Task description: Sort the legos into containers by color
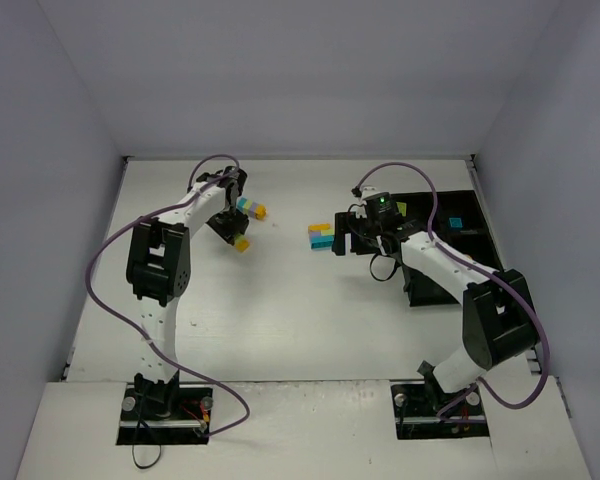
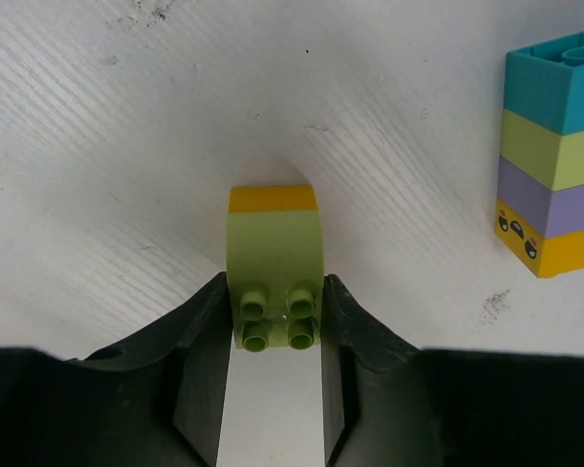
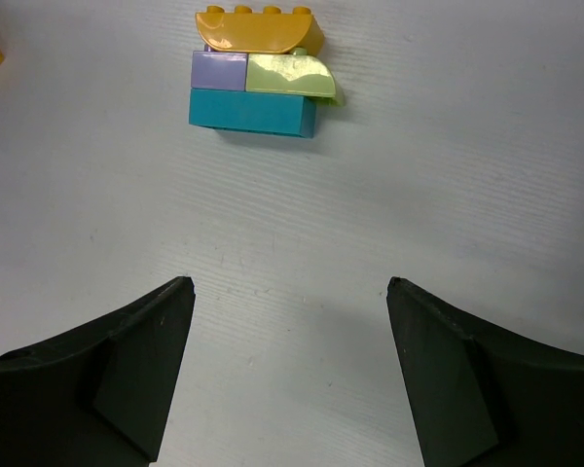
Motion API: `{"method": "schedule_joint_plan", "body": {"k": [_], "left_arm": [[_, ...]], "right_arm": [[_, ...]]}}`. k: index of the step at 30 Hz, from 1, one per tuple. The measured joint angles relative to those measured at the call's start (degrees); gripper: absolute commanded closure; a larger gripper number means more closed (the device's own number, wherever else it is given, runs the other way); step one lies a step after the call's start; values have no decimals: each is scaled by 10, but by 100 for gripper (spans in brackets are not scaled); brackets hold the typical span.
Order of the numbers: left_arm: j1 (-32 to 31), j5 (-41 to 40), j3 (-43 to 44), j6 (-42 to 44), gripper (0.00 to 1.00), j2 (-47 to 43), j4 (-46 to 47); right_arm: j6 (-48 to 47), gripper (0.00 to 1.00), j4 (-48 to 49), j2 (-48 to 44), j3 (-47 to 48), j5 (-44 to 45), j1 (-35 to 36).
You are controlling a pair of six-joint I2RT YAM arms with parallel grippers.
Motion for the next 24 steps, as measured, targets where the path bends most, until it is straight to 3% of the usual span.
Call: {"method": "schedule_joint_plan", "body": {"k": [3,5,10,15,24], "left_arm": [[0,-1,0,5,97,0,0],[0,-1,0,11,100,-1,0],[0,3,-30,47,100,-36,30],[0,31,-115,129,100,-150,109],[1,205,-254,260,100,-354,350]], "right_arm": [[0,23,0,0,0,0,0],[0,23,0,0,0,0,0],[-1,23,0,0,0,-12,0],[-1,23,2,0,5,-46,0],[0,23,22,-11,64,-125,12]]}}
